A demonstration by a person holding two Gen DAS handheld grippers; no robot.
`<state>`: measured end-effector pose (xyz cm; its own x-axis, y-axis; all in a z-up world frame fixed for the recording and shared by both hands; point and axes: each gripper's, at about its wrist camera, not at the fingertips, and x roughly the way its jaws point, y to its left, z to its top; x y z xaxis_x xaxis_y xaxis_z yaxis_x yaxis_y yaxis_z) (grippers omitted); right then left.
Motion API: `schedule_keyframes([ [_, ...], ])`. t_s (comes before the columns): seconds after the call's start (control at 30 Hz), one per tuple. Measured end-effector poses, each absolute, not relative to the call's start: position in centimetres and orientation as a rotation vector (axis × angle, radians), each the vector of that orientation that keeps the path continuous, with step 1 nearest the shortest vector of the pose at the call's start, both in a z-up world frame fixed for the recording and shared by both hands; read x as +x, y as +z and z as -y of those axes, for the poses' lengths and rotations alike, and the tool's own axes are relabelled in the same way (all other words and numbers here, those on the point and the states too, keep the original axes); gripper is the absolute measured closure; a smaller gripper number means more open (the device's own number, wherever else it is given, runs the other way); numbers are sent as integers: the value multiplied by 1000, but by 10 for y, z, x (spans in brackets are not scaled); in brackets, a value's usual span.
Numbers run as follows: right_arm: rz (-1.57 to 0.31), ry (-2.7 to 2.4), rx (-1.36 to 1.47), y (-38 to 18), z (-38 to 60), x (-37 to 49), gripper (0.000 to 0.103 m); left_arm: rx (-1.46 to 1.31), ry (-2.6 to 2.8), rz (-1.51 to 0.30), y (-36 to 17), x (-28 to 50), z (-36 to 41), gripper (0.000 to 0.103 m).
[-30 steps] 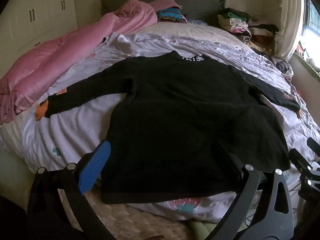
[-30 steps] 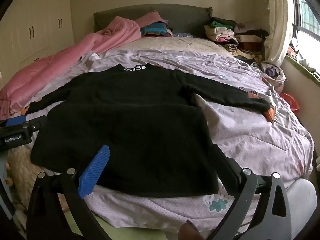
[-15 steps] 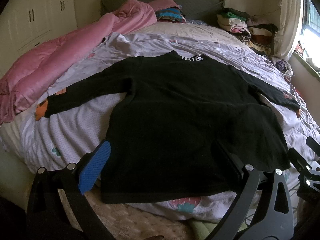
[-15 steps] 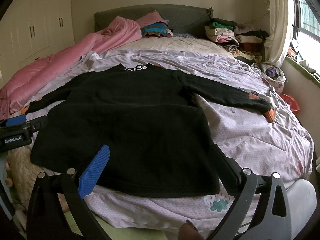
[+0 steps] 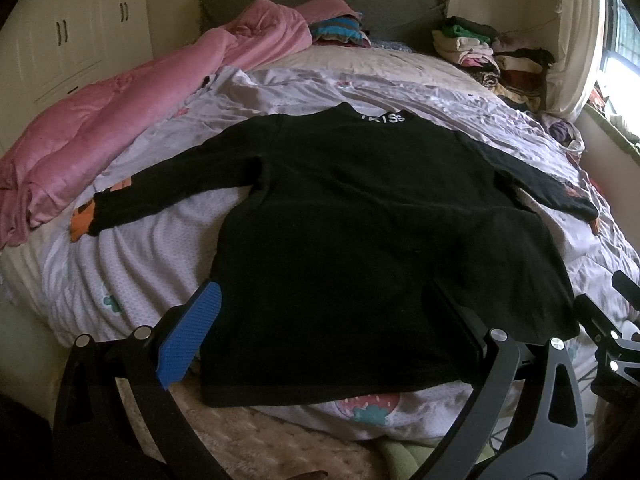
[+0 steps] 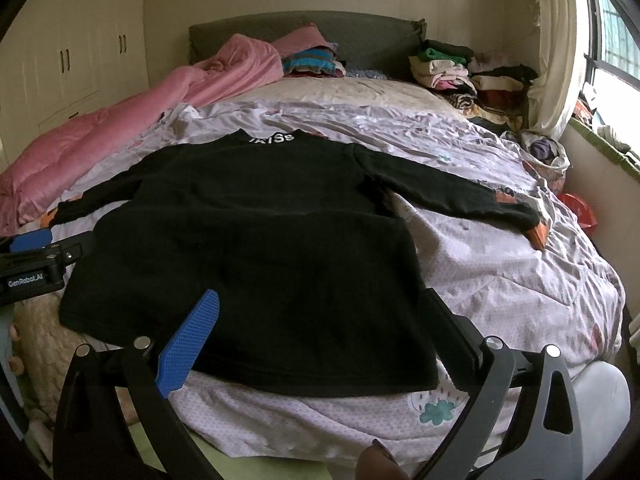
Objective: Fold small clothes
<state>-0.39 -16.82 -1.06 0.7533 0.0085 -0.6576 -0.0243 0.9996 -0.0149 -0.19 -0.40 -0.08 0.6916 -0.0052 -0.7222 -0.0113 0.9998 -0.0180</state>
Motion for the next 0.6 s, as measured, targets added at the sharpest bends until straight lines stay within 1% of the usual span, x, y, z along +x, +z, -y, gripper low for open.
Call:
schedule_keyframes([
  [0.6,-709,21,-28,-6,164,-2,4,-20,11,-802,4,3,8,9],
])
